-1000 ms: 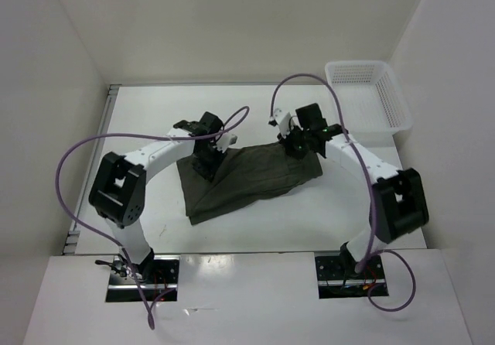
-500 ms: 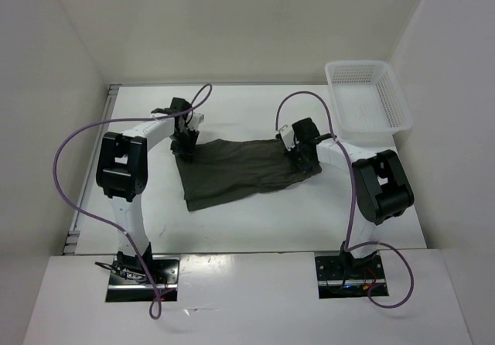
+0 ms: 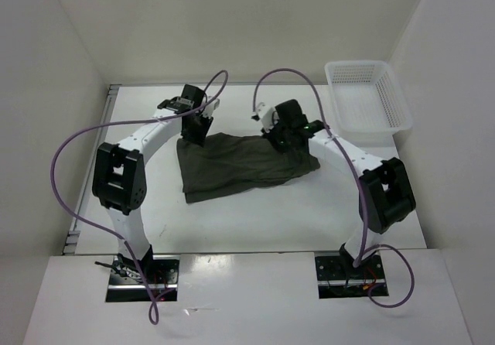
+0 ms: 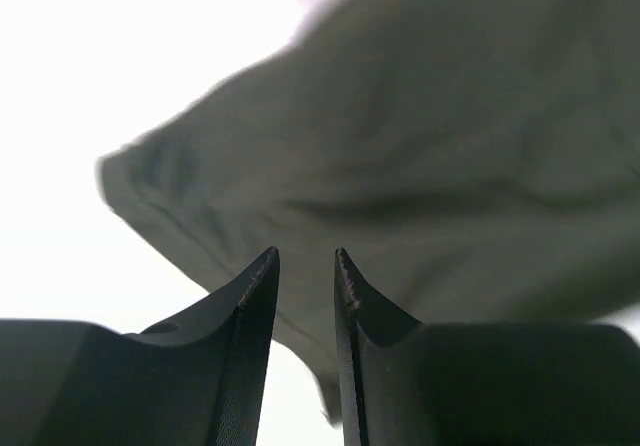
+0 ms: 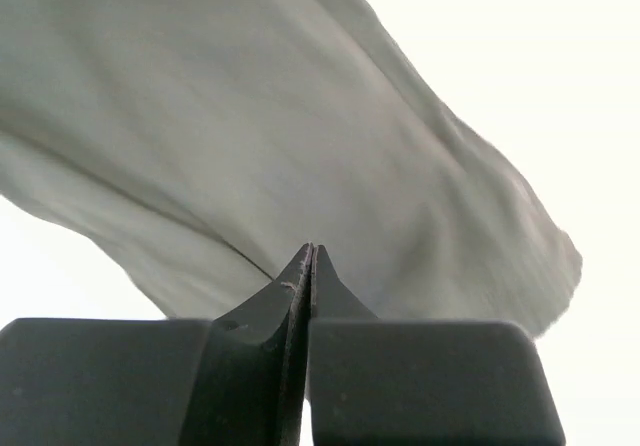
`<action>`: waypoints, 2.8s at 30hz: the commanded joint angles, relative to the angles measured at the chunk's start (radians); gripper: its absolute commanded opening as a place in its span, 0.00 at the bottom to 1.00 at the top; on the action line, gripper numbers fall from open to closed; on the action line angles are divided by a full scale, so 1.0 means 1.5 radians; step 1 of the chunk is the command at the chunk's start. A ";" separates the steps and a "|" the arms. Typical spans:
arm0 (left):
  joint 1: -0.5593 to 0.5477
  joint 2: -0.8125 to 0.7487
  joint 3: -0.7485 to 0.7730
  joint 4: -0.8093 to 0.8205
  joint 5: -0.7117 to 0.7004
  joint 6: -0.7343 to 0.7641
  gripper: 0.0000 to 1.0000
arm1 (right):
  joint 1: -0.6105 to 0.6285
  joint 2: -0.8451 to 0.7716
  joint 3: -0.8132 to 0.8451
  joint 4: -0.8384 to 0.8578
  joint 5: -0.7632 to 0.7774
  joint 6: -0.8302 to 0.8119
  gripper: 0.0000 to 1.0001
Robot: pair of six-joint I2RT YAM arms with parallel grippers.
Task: Fold and stack the shorts
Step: Fold the shorts
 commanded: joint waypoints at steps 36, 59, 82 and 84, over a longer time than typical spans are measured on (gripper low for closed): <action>-0.049 -0.143 -0.200 -0.122 0.184 0.003 0.39 | 0.180 -0.002 -0.190 0.098 0.018 -0.048 0.00; -0.264 -0.066 -0.309 -0.019 0.127 0.003 0.40 | -0.096 -0.015 -0.117 0.081 -0.007 0.158 0.00; -0.278 -0.087 -0.318 -0.027 0.013 0.003 0.40 | -0.245 0.092 -0.128 0.024 -0.101 0.235 0.83; -0.278 -0.087 -0.318 -0.027 0.007 0.003 0.40 | -0.245 0.107 -0.136 0.024 -0.110 0.241 0.83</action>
